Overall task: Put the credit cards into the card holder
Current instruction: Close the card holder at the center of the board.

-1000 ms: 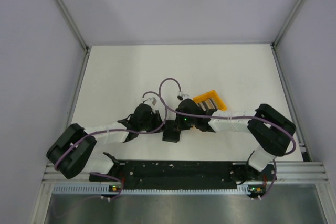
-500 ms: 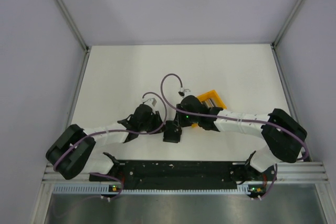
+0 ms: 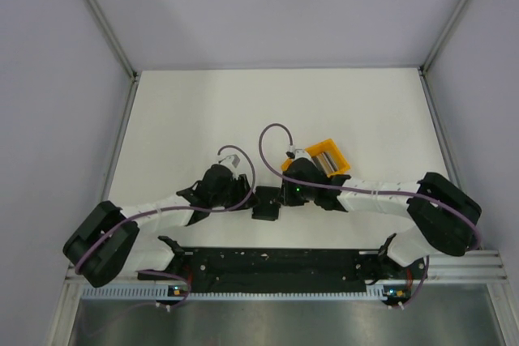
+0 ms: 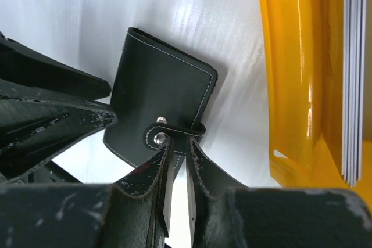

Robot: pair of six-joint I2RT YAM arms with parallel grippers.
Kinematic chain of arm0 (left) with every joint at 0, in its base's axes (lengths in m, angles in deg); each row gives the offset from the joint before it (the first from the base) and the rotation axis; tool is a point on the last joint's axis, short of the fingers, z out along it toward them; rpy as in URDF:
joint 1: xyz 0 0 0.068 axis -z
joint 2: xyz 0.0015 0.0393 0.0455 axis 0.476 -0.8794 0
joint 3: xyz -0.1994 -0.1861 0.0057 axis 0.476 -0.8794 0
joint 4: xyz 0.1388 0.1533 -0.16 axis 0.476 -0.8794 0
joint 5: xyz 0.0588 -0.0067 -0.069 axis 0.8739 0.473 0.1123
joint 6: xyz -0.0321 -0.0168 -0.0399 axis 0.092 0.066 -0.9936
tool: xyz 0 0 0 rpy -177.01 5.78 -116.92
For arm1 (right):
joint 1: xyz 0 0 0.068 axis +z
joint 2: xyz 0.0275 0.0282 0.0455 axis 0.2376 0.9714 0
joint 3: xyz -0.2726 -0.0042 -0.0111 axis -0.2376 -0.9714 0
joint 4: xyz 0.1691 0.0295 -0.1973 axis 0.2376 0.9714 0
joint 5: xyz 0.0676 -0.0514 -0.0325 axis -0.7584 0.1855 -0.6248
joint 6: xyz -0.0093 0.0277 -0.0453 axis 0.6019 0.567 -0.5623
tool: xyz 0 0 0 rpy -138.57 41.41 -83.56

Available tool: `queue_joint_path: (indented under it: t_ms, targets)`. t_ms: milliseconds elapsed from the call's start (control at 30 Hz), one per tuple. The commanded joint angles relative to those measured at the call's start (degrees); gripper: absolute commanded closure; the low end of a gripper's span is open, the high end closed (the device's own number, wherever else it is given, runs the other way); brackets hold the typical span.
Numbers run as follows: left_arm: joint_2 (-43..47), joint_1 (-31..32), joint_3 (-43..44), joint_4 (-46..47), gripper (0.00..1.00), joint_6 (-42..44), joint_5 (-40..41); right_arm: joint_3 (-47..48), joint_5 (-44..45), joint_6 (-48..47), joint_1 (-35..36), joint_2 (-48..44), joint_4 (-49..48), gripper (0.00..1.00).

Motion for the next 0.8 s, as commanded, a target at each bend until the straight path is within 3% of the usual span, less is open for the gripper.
queue_joint_path:
  t_ms: [0, 767]
  targets:
    - [-1.28, 0.39, -1.5, 1.06, 0.52, 0.92, -1.01, -0.06, -0.98, 1.13, 0.19, -2.44, -4.26, 0.87]
    - [-5.68, 2.24, 0.17, -2.28, 0.61, 1.71, 3.82, 2.13, -2.48, 1.04, 0.1, 3.18, -5.58, 0.89]
